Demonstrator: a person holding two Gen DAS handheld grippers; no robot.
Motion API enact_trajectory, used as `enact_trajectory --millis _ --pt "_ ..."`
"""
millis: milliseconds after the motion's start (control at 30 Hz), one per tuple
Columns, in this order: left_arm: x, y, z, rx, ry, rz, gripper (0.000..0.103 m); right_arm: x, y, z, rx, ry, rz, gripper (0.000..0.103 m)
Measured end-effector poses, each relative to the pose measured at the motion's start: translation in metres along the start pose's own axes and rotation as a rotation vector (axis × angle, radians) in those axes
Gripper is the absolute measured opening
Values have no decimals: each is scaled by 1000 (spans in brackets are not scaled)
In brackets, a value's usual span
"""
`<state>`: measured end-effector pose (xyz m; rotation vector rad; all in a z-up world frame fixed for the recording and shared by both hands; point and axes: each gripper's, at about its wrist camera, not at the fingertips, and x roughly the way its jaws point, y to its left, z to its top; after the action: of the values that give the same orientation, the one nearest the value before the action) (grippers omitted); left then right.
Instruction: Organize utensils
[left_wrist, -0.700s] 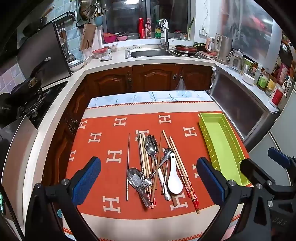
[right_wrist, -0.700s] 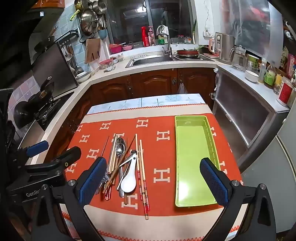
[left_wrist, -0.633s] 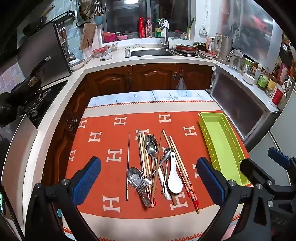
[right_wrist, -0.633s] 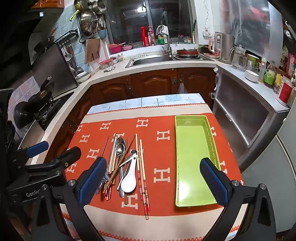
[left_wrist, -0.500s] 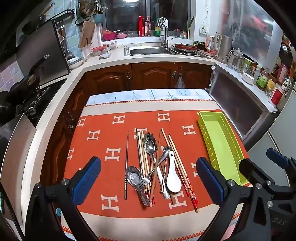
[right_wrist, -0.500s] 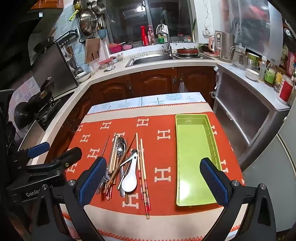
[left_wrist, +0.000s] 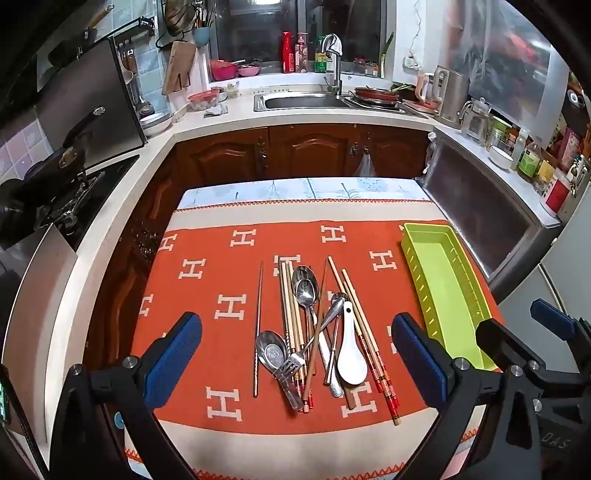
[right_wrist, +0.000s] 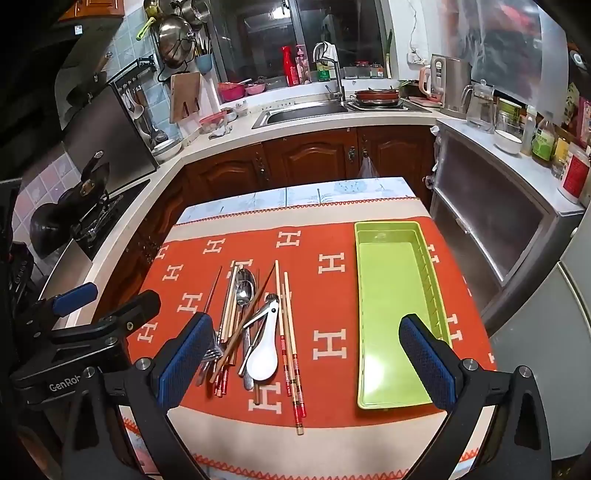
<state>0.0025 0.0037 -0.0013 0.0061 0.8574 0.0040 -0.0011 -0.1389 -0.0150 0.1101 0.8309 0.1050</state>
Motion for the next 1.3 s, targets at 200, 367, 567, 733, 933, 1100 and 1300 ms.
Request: enact_trajectory --millis 200,367,567,733,933,1100,1300 --pt "1 1 1 -2 9 -2 101 2 0 0 1 3 1 102" --pt "2 -1 0 3 11 6 101 5 0 0 10 15 10 102" --pt "2 -1 -1 2 11 3 101 6 -2 0 9 15 10 102" --pt "2 0 -2 1 11 5 101 6 -1 0 10 15 10 102" --pt "2 1 -2 1 12 5 101 6 -2 0 10 16 10 102" --pt "2 1 -2 1 13 6 101 6 -1 0 11 18 12 102" --pt "3 2 -3 1 13 6 101 9 -1 -2 11 21 12 102"
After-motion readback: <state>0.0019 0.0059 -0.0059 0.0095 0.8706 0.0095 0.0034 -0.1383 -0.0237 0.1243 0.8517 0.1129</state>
